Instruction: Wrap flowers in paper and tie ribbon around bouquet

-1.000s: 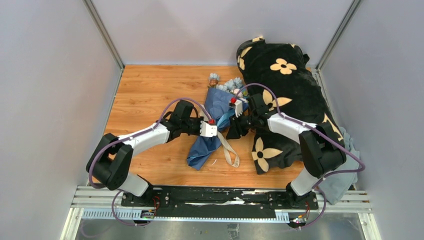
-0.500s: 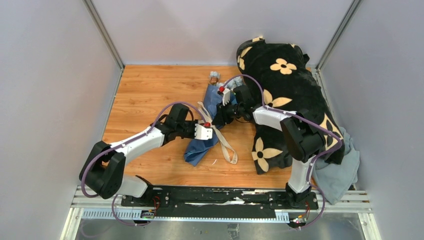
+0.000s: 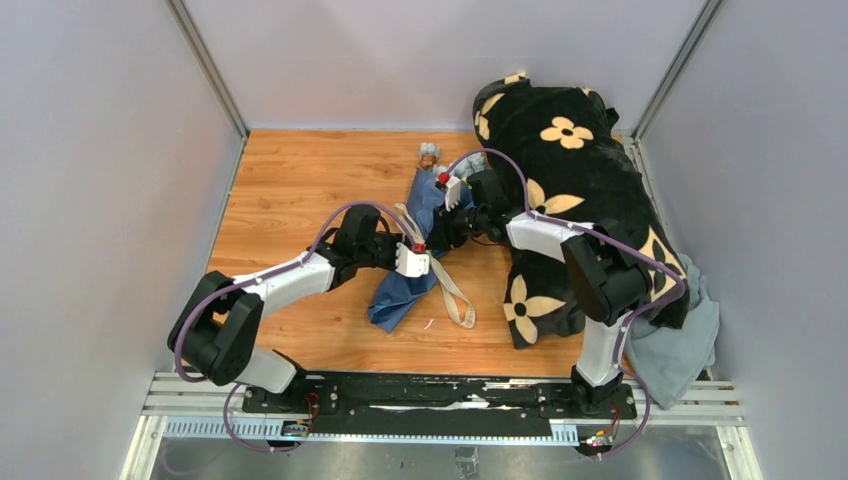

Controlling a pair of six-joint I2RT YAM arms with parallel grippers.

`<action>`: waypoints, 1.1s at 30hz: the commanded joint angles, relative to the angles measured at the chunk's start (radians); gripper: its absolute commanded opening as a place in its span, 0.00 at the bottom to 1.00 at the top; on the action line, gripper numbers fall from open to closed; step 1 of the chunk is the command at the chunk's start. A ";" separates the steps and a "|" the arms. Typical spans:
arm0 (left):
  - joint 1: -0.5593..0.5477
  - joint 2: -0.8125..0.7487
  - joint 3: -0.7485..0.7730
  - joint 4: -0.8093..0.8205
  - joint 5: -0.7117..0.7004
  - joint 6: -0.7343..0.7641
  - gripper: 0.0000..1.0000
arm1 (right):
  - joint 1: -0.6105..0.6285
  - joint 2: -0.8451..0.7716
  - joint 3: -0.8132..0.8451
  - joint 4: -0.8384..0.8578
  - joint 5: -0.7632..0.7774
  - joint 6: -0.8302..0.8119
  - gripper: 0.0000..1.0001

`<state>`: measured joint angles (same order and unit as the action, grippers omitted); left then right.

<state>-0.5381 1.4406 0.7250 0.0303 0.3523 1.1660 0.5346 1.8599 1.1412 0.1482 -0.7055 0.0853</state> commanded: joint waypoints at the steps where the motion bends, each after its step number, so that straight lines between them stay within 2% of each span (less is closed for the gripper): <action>1: 0.000 0.015 -0.004 0.051 0.093 0.035 0.37 | -0.012 -0.031 -0.007 -0.030 -0.001 -0.018 0.33; 10: -0.011 0.040 -0.014 0.047 0.108 0.057 0.31 | -0.016 -0.027 -0.005 -0.033 -0.006 -0.019 0.33; 15: -0.018 0.058 -0.004 0.048 0.095 0.058 0.17 | -0.018 -0.019 -0.001 -0.033 -0.009 -0.017 0.33; 18: -0.019 0.056 0.002 0.048 0.060 0.038 0.00 | -0.020 -0.007 0.005 -0.033 -0.001 -0.011 0.33; 21: -0.017 0.031 0.008 0.020 0.005 0.019 0.00 | -0.027 0.011 0.015 -0.033 0.024 -0.003 0.33; 25: -0.009 -0.017 0.018 -0.127 -0.066 0.006 0.00 | -0.038 0.041 0.036 -0.066 0.065 -0.017 0.33; 30: 0.038 -0.044 0.016 -0.234 -0.080 -0.051 0.00 | -0.043 0.073 0.047 -0.099 0.078 -0.041 0.33; 33: 0.070 -0.048 0.006 -0.301 -0.080 -0.035 0.00 | -0.045 0.059 0.048 -0.117 0.076 -0.064 0.33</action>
<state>-0.5060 1.4124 0.7254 -0.1291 0.3004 1.1469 0.5079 1.9030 1.1736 0.1062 -0.6743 0.0765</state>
